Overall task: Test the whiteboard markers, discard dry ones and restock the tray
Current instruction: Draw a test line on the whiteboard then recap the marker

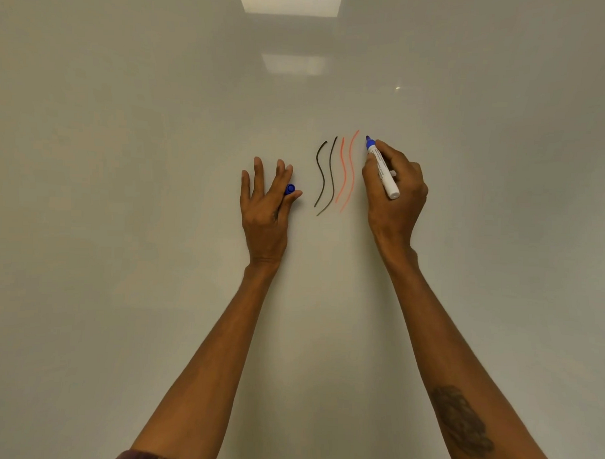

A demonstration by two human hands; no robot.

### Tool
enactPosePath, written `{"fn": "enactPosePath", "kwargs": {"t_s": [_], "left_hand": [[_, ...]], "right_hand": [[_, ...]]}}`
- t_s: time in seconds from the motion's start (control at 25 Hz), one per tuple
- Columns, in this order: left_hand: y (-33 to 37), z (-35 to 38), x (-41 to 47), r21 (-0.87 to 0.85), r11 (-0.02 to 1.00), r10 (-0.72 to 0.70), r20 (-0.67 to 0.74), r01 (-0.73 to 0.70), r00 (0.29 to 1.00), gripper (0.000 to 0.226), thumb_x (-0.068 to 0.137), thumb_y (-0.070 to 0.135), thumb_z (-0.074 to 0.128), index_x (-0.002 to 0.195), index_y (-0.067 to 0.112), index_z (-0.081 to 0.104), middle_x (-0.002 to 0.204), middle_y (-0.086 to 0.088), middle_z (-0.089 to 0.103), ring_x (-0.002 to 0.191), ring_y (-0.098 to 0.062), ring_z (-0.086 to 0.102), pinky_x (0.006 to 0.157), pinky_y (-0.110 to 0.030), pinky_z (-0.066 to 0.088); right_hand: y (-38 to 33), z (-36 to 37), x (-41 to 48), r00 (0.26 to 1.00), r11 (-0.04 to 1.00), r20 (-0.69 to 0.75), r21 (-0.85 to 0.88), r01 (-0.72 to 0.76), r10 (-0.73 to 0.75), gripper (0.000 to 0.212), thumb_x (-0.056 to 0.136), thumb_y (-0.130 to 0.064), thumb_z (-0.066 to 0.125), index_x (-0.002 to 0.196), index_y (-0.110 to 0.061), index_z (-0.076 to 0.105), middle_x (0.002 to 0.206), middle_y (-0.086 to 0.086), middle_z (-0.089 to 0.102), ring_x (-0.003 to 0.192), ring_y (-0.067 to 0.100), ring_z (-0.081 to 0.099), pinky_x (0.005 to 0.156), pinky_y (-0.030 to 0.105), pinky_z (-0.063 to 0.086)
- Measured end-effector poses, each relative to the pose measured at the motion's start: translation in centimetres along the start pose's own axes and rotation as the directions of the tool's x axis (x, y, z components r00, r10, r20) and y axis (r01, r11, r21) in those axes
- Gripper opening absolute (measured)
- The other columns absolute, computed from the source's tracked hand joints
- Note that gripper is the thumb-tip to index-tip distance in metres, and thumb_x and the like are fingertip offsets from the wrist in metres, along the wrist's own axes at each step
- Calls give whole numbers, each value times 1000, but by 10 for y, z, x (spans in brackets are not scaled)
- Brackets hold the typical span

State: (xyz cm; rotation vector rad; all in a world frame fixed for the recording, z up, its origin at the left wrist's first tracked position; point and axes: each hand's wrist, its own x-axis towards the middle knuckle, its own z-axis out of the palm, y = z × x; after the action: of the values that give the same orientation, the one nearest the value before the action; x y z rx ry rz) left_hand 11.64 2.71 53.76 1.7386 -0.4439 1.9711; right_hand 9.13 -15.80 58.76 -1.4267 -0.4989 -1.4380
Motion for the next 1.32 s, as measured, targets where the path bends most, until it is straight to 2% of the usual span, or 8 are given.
{"fn": "enactPosePath", "kwargs": {"t_s": [0.32,0.48,0.56,0.68,0.84,1.04,1.2,1.32], "left_hand": [[-3,2,-3,-35,997,-65,18,65,998,38,95,25,63,126,3,64,144,-14,51,142,-33,37,122,-45,24],[3,-1,-3,-64,995,-83,-12,83,996,42,95,26,62,128,0,62,148,-4,38,147,-18,27,119,-50,29],[5,-3,-2,-74,995,-73,-25,71,997,45,95,28,60,129,-1,61,147,1,36,148,-13,23,118,-51,30],[9,-3,-1,-51,998,-47,-29,45,998,46,96,28,58,131,0,59,146,2,37,144,-24,29,117,-51,31],[5,-2,-3,-71,994,-80,-15,79,997,43,96,26,60,131,1,60,150,0,39,148,-19,28,119,-50,29],[-1,-1,-5,-46,983,-173,103,178,980,45,99,31,57,138,7,56,151,-18,44,147,-34,30,124,-36,20],[11,-20,-1,-244,916,-282,173,319,944,45,97,26,62,138,8,56,153,-4,42,150,-23,24,125,-31,14],[23,-42,-11,-313,885,-315,146,346,938,28,94,16,65,120,4,68,133,-5,62,137,-15,46,119,-36,32]], "right_hand": [[21,-21,-73,998,987,44,-153,57,-51,28,87,-29,67,108,-11,72,91,0,71,80,16,61,69,46,52],[4,-24,-54,993,993,-10,22,-117,118,25,87,-29,66,105,-15,74,87,-4,67,80,17,61,69,45,53],[-7,-23,-25,990,992,-76,62,-114,118,24,89,-28,65,108,-17,73,88,-7,67,82,16,61,70,38,54],[-12,-13,11,995,998,-77,18,-62,63,27,92,-30,62,114,-17,71,96,-8,70,86,13,61,71,31,54],[8,-18,-7,999,992,-4,-122,34,-34,28,91,-29,62,115,-17,71,95,-6,71,82,15,59,70,41,53],[21,-43,-85,980,986,113,8,-165,163,25,90,-22,66,112,-13,72,95,-2,72,84,16,66,74,43,56],[10,-51,-98,806,715,313,374,-590,502,22,95,-16,63,115,-8,69,98,10,74,83,19,68,75,32,56],[2,-49,-114,675,458,458,502,-734,579,23,95,-12,61,116,-3,64,98,17,72,87,25,66,78,33,56]]}}
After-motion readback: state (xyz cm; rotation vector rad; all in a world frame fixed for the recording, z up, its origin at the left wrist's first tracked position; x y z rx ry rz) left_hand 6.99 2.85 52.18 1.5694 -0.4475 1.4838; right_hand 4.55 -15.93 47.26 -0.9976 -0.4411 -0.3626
